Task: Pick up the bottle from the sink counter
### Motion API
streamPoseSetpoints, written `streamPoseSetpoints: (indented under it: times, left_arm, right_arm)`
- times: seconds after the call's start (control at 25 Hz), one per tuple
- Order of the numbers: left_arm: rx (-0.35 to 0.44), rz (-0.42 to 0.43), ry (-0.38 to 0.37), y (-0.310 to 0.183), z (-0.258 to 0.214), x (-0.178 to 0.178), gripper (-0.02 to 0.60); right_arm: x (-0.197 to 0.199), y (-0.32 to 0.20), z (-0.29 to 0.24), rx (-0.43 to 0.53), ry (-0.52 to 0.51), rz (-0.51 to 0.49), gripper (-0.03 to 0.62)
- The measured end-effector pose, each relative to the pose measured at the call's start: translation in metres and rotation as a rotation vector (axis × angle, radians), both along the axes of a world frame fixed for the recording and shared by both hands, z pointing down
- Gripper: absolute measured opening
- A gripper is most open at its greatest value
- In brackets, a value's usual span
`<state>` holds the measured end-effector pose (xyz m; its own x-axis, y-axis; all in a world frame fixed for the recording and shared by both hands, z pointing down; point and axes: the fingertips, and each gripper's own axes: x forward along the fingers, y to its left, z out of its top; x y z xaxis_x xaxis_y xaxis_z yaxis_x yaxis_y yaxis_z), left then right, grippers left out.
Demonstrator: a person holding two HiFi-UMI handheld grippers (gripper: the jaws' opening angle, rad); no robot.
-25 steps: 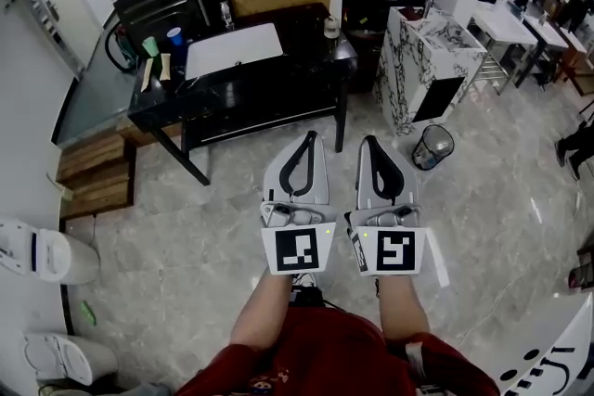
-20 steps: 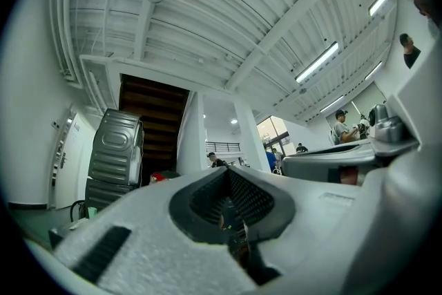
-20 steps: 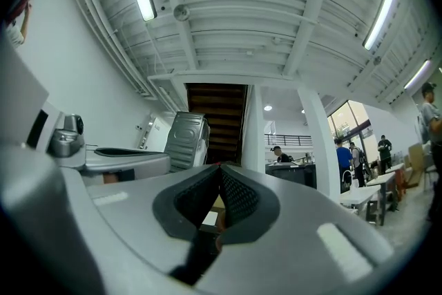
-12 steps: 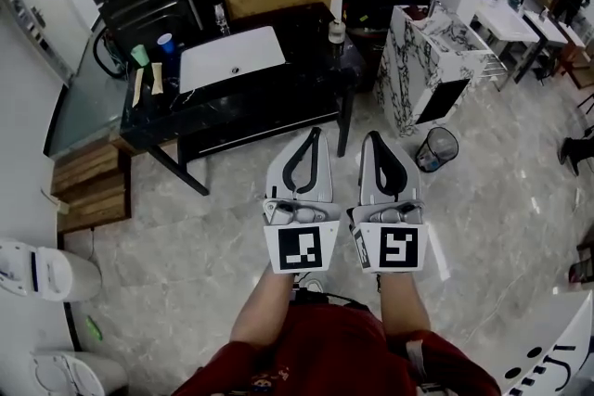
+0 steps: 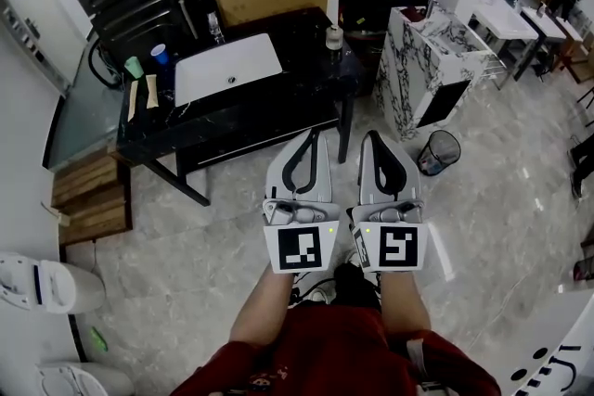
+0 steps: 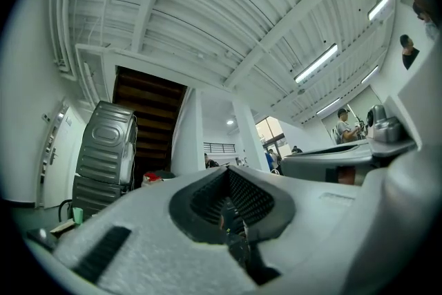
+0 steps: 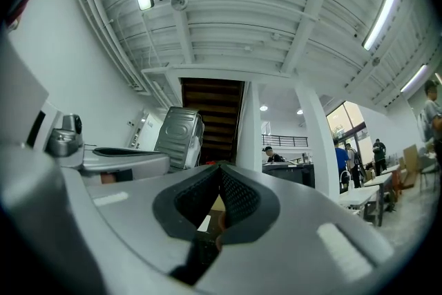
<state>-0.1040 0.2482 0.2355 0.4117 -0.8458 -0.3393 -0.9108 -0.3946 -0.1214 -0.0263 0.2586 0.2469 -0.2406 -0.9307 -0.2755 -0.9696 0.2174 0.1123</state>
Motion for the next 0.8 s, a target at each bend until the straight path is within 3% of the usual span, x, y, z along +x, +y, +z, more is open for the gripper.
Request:
streamPoseSetpoints:
  times: [0.8]
  left_arm:
    - [-0.023,-0.056,0.007,-0.177,-0.001,0.081,0.003]
  right_arm:
    - [0.084,-0.178,0.003,-0.011,0.002,-0.031,0.003]
